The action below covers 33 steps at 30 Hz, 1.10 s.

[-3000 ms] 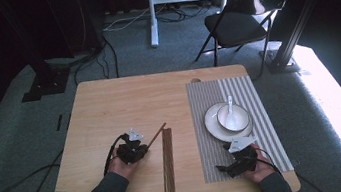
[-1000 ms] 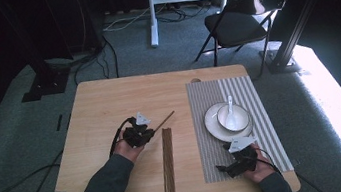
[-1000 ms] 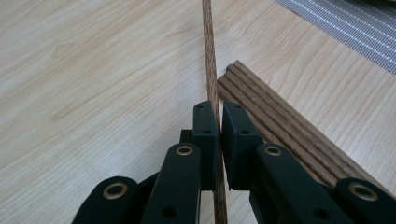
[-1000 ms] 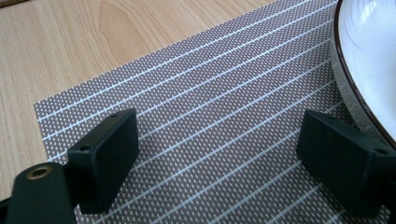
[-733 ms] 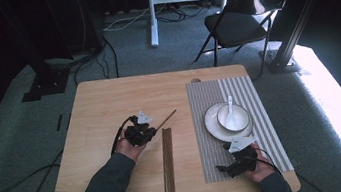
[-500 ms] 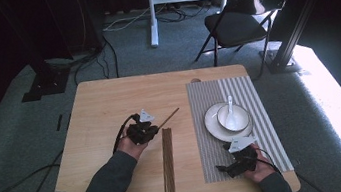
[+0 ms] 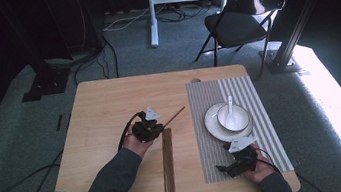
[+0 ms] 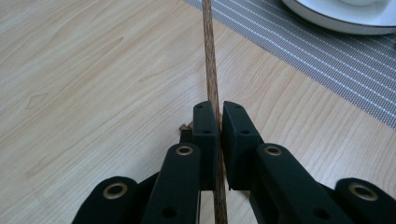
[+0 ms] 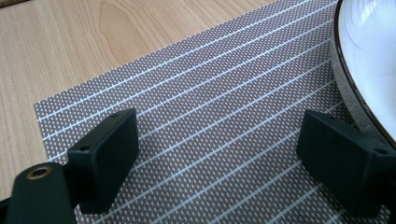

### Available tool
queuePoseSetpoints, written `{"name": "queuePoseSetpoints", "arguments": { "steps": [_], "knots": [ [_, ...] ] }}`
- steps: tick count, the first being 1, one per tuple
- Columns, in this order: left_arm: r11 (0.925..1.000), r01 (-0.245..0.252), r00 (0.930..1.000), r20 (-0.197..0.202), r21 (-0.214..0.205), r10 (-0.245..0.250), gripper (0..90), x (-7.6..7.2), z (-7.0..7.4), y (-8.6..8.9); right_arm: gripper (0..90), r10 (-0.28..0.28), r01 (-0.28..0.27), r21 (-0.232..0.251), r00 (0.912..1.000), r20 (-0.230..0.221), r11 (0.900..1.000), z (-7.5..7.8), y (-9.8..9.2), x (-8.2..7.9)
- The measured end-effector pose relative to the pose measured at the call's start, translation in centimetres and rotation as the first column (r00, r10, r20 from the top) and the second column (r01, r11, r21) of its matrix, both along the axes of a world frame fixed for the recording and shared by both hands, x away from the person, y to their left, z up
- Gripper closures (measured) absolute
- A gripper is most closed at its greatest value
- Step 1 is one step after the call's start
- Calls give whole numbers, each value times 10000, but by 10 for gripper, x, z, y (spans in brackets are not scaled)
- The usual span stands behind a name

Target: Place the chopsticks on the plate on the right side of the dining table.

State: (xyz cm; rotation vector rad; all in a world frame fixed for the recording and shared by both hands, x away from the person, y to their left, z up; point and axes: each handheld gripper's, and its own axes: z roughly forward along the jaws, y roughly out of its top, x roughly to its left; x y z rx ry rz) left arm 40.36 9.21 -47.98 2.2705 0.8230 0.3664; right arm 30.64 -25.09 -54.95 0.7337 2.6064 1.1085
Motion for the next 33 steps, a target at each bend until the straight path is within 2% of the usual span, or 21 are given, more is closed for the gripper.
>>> {"name": "queuePoseSetpoints", "arguments": {
  "steps": [33],
  "knots": [
    [9991, 424, 9990, 166, -82, -423, 849, 9, 10, -25, 123, 7, -7, 0, 10000, 4, 10000, 0, 0, 0]
  ]
}}
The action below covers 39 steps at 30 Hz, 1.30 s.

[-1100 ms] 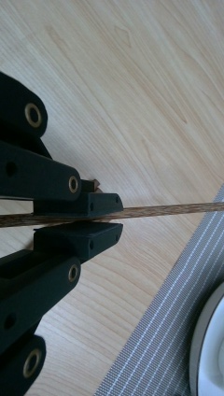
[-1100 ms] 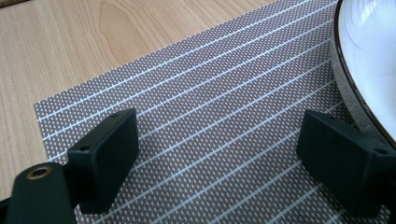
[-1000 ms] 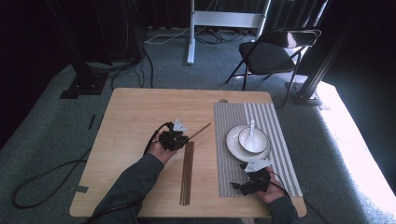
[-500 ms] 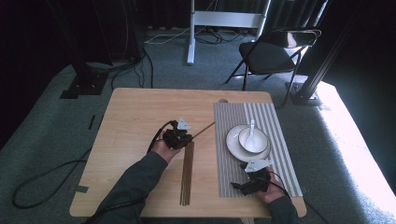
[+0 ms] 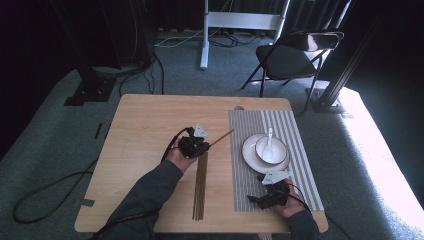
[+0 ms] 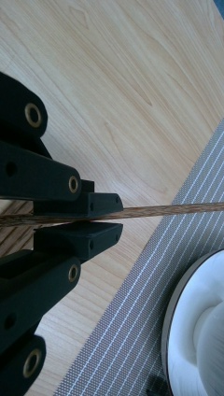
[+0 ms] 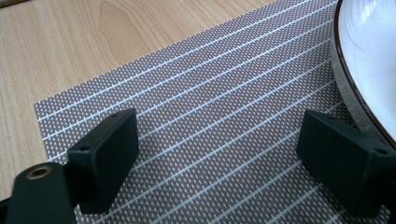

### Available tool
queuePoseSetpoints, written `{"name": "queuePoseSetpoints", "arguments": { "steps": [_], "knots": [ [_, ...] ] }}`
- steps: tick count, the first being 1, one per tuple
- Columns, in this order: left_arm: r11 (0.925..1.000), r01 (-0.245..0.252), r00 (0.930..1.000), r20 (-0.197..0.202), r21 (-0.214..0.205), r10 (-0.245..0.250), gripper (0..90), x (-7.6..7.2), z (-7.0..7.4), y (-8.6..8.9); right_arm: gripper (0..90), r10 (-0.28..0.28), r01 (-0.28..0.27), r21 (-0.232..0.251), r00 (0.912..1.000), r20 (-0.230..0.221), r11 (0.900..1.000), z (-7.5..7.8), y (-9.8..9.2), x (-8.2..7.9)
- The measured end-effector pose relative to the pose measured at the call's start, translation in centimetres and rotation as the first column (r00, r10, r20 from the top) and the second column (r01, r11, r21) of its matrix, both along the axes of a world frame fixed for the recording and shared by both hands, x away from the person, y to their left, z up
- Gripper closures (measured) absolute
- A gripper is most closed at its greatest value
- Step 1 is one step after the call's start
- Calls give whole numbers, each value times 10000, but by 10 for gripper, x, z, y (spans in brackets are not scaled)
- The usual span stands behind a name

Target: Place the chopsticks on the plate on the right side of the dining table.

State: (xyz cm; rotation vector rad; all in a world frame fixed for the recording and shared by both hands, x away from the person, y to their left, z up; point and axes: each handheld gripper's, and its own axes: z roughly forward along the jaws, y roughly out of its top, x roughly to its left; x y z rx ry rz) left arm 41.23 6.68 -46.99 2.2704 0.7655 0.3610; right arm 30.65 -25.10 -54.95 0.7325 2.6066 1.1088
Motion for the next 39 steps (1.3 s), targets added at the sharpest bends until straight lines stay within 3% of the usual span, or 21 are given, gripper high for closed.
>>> {"name": "queuePoseSetpoints", "arguments": {
  "steps": [39],
  "knots": [
    [9979, 650, 9974, 317, 29, -651, 849, 9, 15, -41, 123, -5, 5, 6, 10000, -10, 10000, 0, 0, 0]
  ]
}}
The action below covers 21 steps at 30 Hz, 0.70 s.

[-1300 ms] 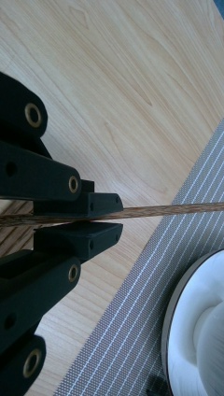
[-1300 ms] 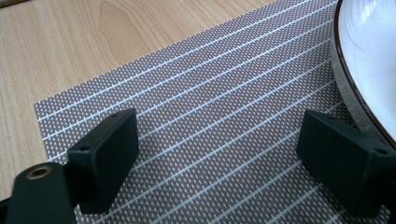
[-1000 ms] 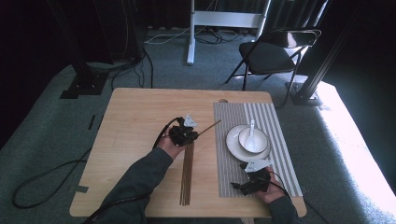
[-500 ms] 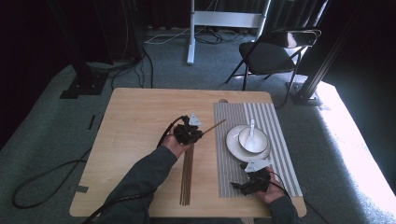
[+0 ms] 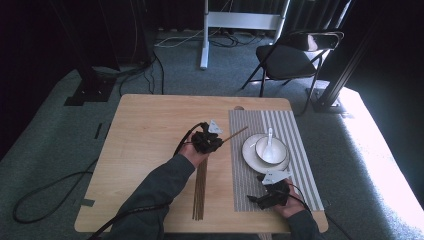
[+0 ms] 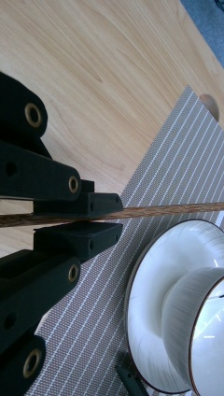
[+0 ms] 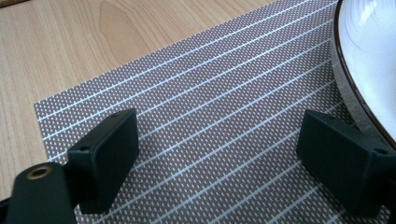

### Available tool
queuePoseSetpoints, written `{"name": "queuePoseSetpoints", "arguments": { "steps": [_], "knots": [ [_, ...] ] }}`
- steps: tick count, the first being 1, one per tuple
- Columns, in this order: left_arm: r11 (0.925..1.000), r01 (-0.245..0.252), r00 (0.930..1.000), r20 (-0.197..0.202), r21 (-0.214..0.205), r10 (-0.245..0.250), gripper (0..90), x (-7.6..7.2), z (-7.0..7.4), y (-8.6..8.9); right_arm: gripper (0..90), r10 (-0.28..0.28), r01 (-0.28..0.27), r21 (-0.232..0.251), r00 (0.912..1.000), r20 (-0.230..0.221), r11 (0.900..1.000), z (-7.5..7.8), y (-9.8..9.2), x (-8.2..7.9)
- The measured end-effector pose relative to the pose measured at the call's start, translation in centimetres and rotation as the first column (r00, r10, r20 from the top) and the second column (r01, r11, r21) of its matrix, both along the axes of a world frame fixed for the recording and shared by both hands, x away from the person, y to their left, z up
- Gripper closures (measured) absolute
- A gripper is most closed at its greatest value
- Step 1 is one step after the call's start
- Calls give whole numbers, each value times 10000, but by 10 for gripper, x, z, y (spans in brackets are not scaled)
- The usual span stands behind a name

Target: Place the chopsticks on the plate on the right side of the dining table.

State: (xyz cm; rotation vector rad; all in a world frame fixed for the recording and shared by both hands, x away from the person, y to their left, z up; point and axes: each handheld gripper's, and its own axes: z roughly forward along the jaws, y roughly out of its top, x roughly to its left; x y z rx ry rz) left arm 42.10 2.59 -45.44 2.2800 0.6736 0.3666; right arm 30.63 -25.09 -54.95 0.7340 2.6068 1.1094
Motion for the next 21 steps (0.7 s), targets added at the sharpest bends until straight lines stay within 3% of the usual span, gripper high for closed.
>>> {"name": "queuePoseSetpoints", "arguments": {
  "steps": [21],
  "knots": [
    [9997, 262, 9996, -42, 30, -261, 849, 8, -2, -19, 124, -2, 2, -3, 10000, 1, 10000, 0, 0, 0]
  ]
}}
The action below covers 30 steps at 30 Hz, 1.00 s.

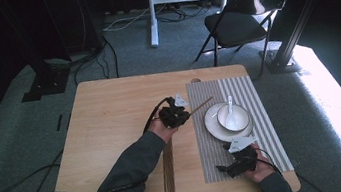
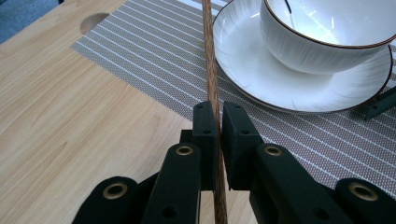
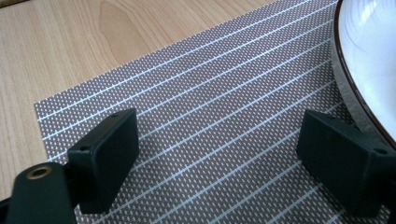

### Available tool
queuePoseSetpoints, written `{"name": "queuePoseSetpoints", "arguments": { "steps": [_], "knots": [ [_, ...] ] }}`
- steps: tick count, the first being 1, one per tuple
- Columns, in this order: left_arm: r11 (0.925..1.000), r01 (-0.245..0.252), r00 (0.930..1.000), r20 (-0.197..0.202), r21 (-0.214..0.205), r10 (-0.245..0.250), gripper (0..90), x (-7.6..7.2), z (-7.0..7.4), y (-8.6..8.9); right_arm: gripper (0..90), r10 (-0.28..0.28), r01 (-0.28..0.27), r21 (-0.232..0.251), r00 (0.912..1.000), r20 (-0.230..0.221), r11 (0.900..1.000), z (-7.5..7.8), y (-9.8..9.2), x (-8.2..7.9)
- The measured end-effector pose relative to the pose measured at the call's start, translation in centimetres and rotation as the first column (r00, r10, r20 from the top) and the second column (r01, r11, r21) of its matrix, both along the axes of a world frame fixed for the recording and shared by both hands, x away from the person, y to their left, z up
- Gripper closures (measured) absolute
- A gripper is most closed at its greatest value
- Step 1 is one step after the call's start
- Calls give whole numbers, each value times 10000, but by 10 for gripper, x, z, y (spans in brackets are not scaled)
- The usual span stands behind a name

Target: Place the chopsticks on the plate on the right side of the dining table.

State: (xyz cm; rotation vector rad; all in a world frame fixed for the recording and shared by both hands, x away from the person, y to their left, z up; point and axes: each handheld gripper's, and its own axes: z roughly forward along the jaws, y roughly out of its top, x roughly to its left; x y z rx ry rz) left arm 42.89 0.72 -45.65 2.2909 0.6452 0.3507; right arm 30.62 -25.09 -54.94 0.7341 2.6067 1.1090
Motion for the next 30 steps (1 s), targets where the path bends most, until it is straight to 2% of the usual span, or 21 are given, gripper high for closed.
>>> {"name": "queuePoseSetpoints", "arguments": {
  "steps": [23, 30],
  "knots": [
    [9998, 187, 9998, -16, -106, -187, 849, 10, 2, -18, 124, -2, 2, 6, 10000, -7, 10000, 0, 0, 0],
    [9995, 321, 9995, 74, 10, -321, 849, 13, 6, -26, 124, 9, -9, -2, 10000, 2, 10000, 0, 0, 0]
  ]
}}
